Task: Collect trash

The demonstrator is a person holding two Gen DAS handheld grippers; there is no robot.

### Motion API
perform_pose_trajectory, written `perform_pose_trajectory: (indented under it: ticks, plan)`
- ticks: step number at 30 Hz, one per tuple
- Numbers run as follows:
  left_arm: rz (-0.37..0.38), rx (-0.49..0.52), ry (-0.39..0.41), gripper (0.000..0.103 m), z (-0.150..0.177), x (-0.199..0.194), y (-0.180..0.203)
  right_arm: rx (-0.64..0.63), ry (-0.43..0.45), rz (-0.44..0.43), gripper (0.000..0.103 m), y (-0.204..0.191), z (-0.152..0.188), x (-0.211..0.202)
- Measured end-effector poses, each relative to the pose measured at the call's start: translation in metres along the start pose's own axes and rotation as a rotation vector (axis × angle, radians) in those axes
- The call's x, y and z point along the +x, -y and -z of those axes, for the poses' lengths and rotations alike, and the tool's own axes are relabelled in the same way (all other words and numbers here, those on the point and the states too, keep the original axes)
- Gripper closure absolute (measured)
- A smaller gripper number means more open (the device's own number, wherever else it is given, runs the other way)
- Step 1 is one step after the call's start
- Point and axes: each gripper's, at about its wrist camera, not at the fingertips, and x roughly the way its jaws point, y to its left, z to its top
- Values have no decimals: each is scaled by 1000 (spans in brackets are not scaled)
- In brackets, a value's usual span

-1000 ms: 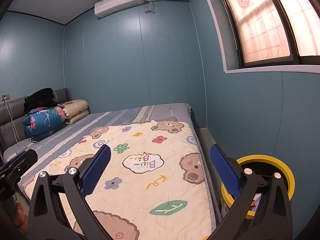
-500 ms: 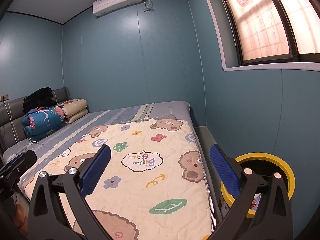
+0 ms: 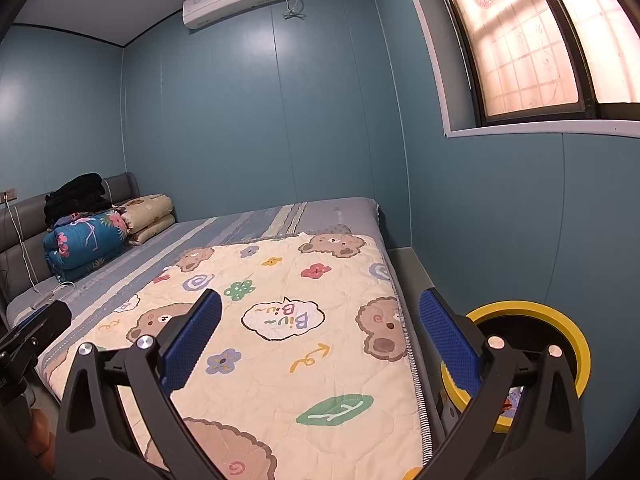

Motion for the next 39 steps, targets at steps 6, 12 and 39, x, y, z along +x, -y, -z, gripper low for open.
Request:
perform_pose_trajectory:
  ticks: [6, 12, 39]
  plan:
    - [5, 0, -2, 8, 0, 0, 0, 3, -4, 2, 8, 1, 1, 1]
    - [9, 0, -5, 8, 0, 1, -2, 5, -7, 3, 8, 0, 2, 2]
    - [17, 0, -11, 8, 2, 3, -3, 12, -30, 5, 8, 2, 6, 6]
